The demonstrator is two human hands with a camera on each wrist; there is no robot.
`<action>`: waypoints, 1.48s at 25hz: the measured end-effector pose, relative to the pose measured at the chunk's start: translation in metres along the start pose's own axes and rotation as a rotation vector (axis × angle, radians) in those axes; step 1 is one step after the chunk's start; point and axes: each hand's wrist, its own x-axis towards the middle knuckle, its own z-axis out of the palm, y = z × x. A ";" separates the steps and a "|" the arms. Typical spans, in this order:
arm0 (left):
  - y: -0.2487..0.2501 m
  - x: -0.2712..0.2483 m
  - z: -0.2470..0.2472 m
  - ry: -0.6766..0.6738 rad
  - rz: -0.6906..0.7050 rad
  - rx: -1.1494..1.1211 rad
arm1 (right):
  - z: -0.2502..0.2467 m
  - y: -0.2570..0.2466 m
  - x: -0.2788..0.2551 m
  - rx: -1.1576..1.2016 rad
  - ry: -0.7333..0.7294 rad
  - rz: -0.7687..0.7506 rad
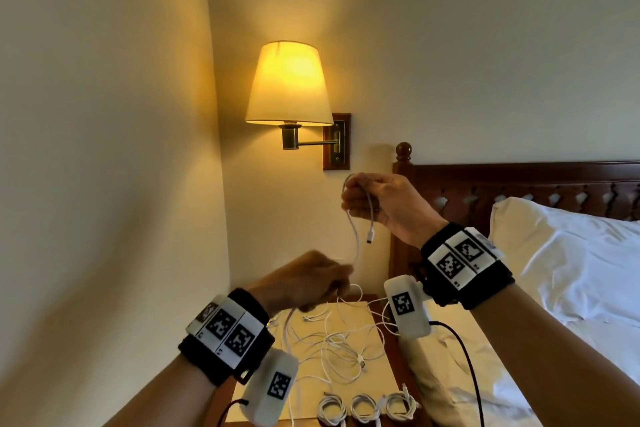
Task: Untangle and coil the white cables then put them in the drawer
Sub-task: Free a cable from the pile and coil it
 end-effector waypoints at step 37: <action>0.025 0.002 -0.011 0.426 0.483 0.499 | 0.014 0.034 -0.016 -0.199 0.075 -0.068</action>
